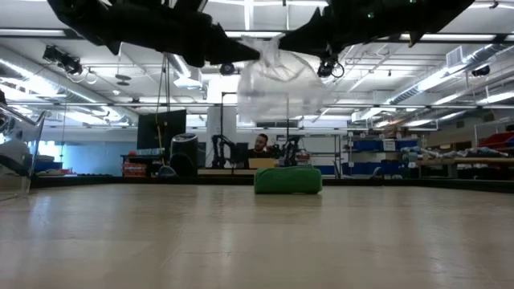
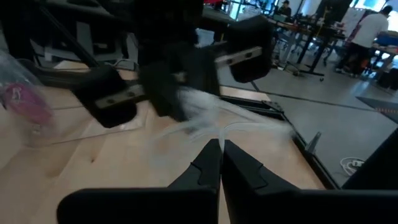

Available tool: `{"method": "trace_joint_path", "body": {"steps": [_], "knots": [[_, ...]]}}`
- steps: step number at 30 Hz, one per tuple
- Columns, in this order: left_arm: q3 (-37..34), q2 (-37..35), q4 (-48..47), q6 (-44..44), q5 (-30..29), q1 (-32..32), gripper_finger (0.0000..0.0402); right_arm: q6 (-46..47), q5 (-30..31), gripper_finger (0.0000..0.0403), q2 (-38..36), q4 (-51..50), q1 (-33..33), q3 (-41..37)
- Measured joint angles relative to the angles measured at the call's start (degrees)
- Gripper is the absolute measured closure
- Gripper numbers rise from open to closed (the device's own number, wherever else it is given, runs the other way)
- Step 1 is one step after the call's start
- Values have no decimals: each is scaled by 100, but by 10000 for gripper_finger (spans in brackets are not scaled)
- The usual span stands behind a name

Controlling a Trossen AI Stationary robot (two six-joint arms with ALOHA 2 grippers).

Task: Roll bandage
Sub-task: Prepare the transparent zip bag, then put the green bandage into the transparent zip bag

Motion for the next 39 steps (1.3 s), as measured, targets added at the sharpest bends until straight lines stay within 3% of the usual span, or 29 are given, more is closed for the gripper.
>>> {"method": "trace_joint_path", "body": {"steps": [10,26,32,39], "knots": [[0,0,-431,202,-1651,7,401,123,464,338,-8,-66,0,0],[0,0,-646,762,-3119,7,401,83,1401,205,-823,-882,173,7],[0,-2,-718,1012,-3465,7,401,584,1046,172,-740,-1691,245,11],[-2,-2,-777,994,-3461,7,401,1095,601,155,142,-1961,278,-211]]}}
